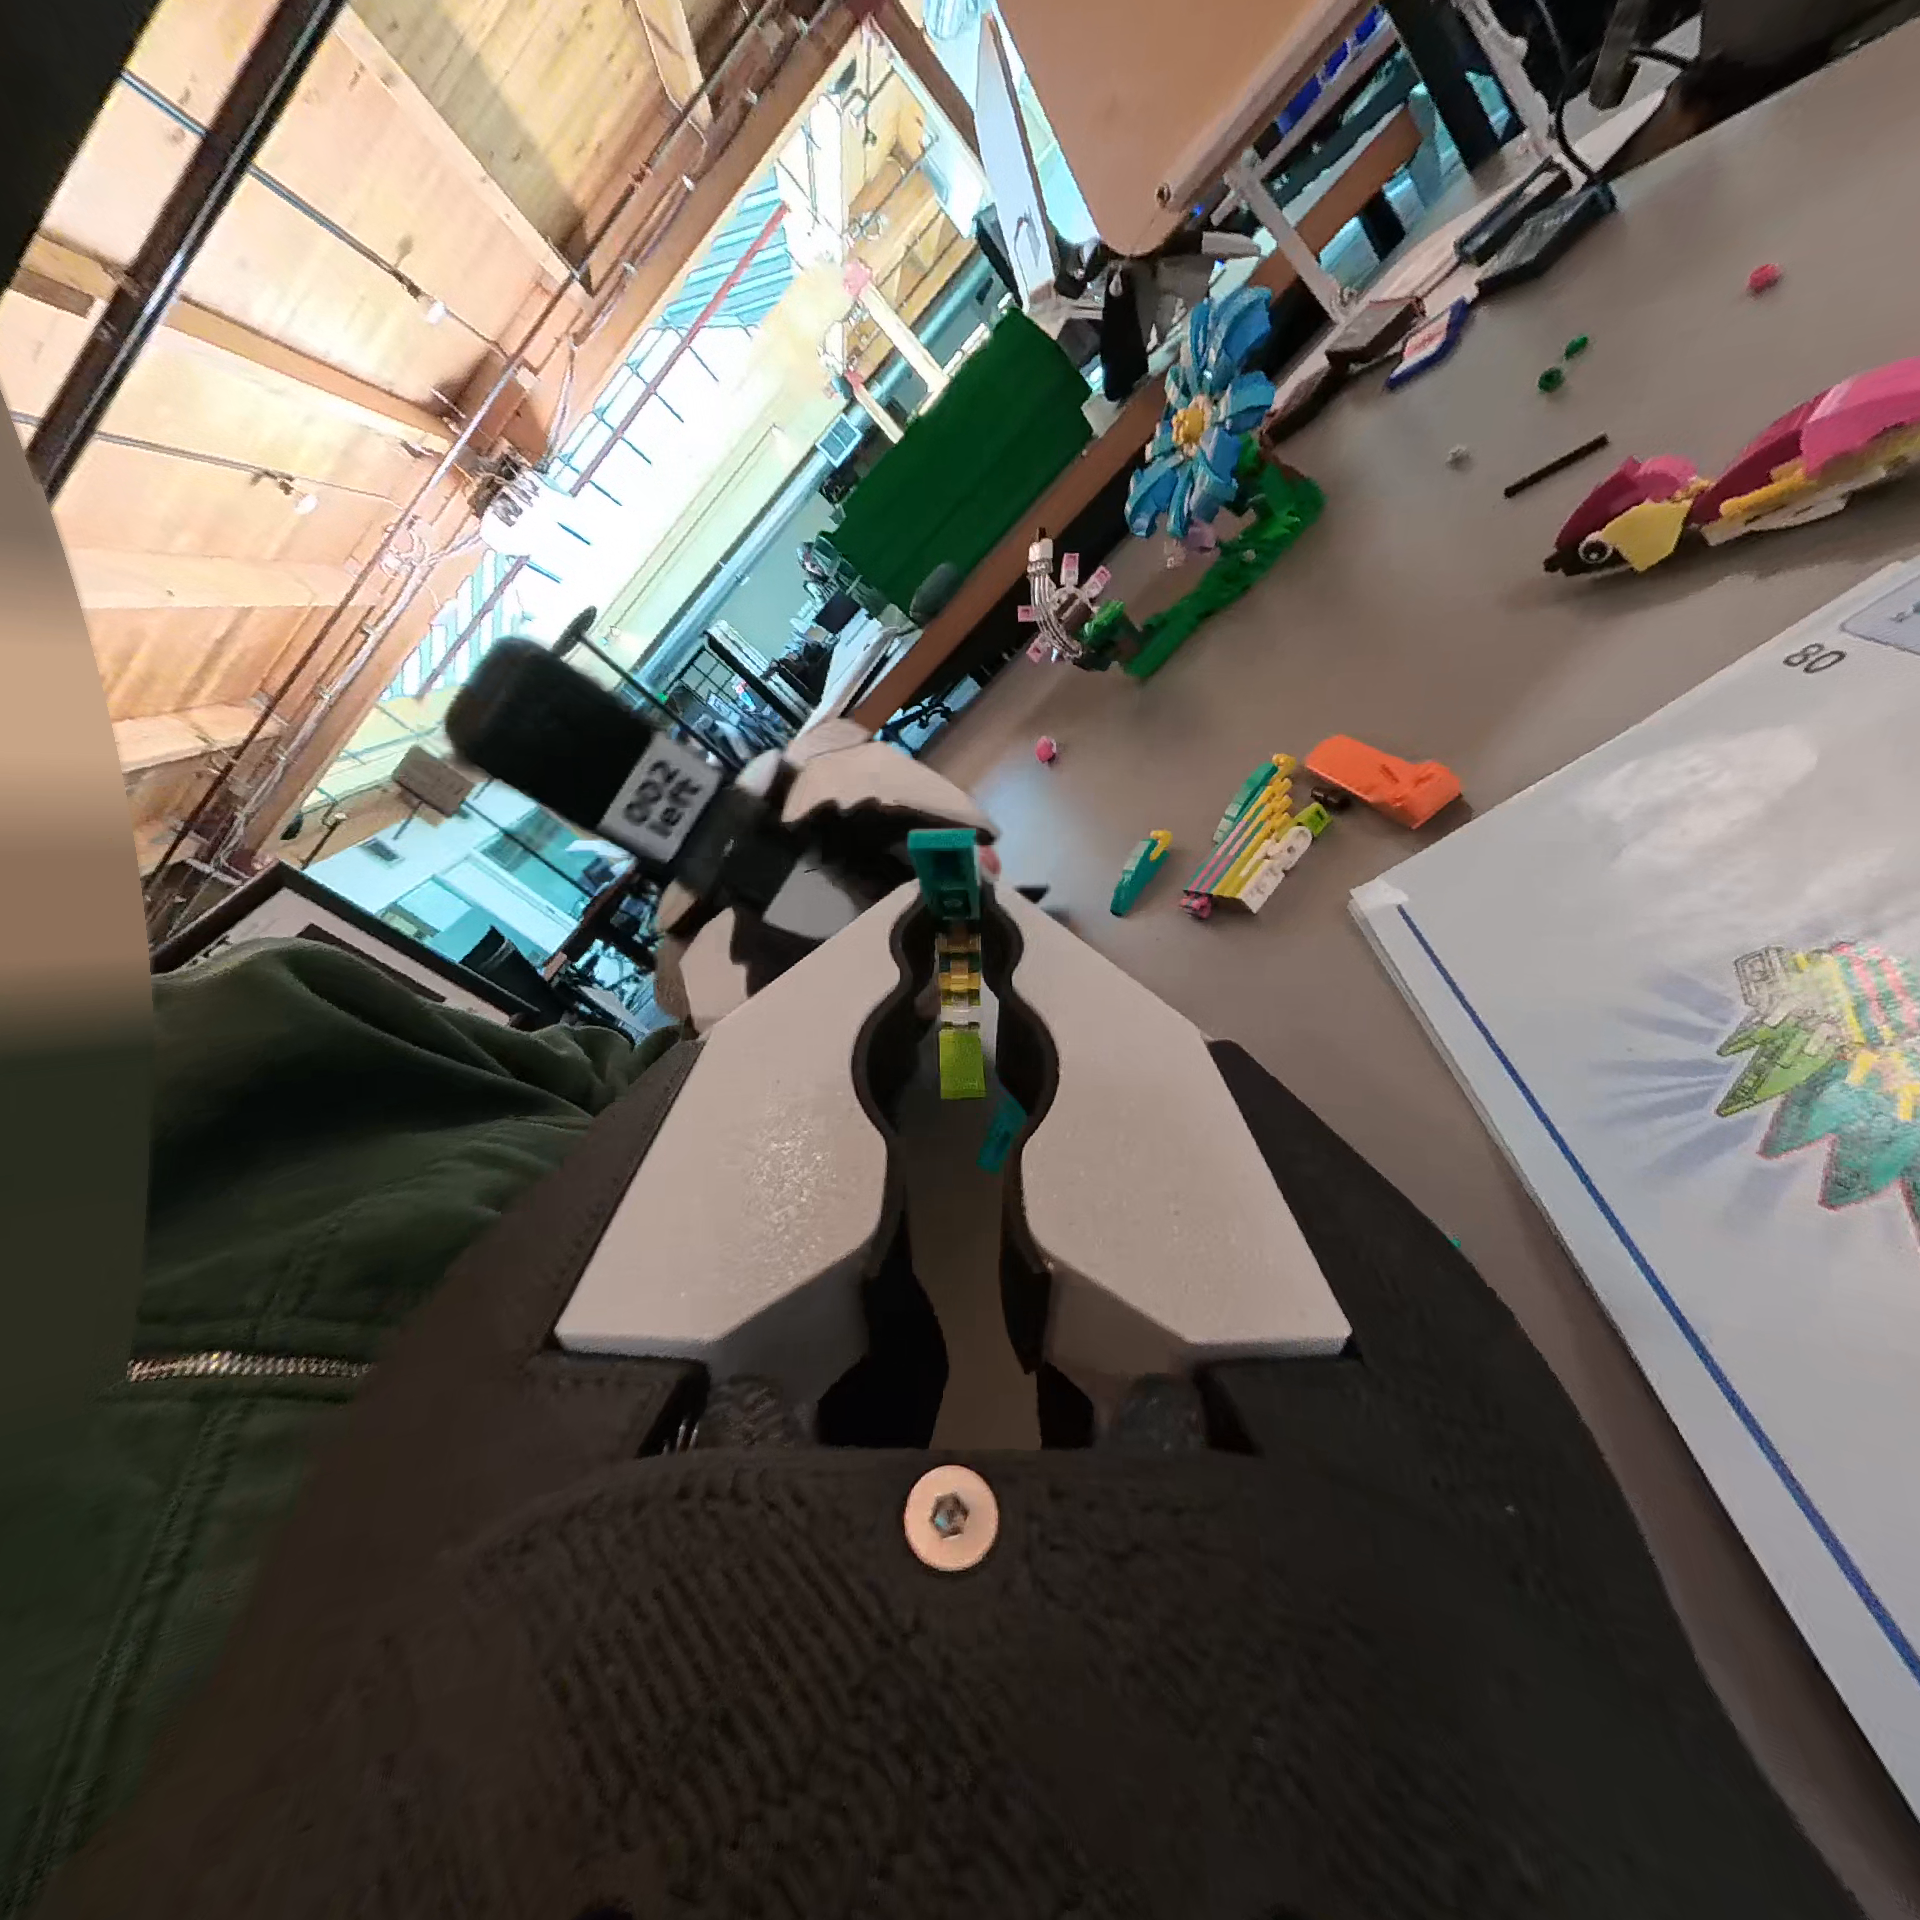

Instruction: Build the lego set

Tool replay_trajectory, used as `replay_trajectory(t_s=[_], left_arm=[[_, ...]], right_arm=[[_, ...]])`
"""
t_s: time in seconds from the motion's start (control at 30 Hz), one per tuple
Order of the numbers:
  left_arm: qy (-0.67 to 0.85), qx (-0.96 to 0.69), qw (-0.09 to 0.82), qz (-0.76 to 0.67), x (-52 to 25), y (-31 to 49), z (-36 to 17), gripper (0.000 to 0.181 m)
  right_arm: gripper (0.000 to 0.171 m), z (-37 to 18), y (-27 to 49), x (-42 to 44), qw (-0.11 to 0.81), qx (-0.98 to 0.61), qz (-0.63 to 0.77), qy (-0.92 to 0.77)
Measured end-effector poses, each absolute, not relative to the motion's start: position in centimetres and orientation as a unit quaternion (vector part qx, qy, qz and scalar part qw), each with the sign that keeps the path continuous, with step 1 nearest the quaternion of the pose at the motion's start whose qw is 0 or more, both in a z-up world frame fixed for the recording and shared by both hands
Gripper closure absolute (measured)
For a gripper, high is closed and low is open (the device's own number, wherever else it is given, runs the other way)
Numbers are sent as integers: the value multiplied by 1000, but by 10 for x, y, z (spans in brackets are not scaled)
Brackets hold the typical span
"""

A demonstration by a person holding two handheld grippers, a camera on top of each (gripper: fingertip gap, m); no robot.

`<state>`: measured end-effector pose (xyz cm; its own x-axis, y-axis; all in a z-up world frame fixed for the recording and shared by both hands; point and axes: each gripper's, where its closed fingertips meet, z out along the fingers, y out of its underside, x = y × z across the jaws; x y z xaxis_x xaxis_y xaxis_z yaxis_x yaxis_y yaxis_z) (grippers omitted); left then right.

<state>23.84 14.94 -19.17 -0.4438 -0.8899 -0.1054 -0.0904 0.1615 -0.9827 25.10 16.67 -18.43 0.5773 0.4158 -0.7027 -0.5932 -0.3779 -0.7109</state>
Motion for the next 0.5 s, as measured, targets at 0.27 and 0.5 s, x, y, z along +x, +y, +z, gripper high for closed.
replay_trajectory(t_s=[0.27, 0.5], left_arm=[[577, -421, 136, -687, 236, 138, -193, 162], [539, -408, 103, -730, 233, 141, -183, 167]], right_arm=[[165, -183, 163, 231, 528, -711, 465, 3], [165, -175, 166, 227, 534, -711, 458, -14]])
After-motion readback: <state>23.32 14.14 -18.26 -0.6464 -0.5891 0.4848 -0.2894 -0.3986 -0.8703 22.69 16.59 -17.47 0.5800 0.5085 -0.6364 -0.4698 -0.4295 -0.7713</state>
